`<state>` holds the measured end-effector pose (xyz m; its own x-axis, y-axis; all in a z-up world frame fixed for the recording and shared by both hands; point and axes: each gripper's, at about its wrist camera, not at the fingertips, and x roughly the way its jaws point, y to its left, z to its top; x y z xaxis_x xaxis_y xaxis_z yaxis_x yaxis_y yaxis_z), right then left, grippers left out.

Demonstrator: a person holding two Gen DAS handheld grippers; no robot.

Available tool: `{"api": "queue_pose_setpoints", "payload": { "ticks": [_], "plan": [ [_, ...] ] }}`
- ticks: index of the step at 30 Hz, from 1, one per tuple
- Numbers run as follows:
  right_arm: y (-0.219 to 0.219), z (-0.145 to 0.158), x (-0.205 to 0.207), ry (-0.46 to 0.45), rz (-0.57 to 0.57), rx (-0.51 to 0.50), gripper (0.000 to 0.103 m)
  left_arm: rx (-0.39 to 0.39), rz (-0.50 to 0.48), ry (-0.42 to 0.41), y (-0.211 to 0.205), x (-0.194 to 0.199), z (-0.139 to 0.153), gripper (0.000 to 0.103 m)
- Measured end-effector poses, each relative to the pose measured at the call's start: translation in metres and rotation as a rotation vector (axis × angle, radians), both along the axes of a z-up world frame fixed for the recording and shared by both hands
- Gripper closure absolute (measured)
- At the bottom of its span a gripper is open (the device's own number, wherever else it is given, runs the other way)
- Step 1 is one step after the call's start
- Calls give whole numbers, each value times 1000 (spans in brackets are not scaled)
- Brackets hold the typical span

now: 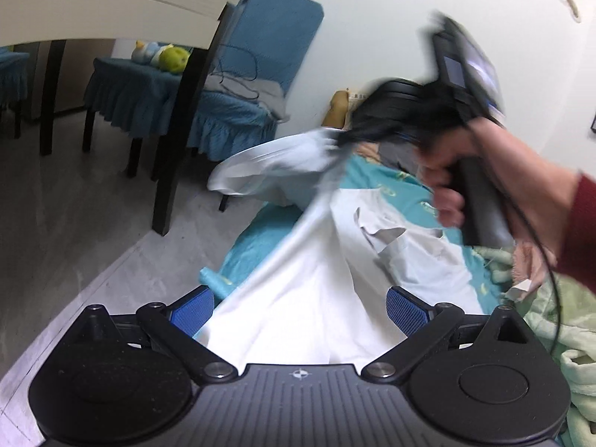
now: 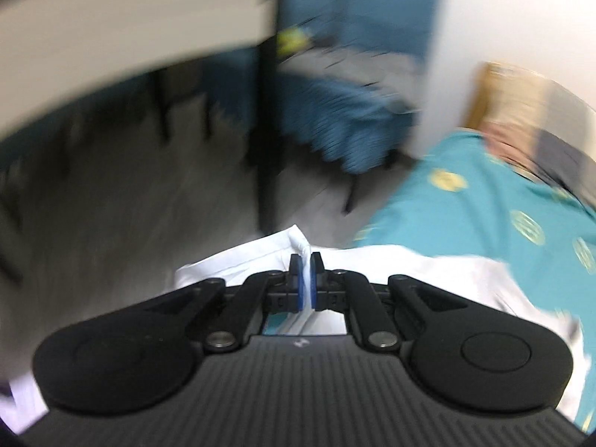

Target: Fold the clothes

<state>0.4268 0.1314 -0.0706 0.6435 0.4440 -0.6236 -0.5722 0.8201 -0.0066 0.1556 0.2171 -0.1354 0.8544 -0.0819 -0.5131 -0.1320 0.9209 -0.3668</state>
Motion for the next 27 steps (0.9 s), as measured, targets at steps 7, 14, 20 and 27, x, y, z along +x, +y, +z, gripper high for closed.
{"api": "queue_pose_setpoints", "payload": {
  "ticks": [7, 14, 20, 27],
  "plan": [
    [-150, -42, -12, 117, -422, 274, 97, 1, -13, 3, -11, 8, 1, 3],
    [-224, -114, -28, 392, -586, 423, 94, 58, -22, 40, -21, 24, -8, 3],
    [-232, -68, -82, 326, -534, 360, 68, 103, -42, 32, -38, 21, -8, 3],
    [-254, -5, -185, 232, -486, 366, 39, 211, -85, -13, -68, -3, 10, 3]
  ]
}}
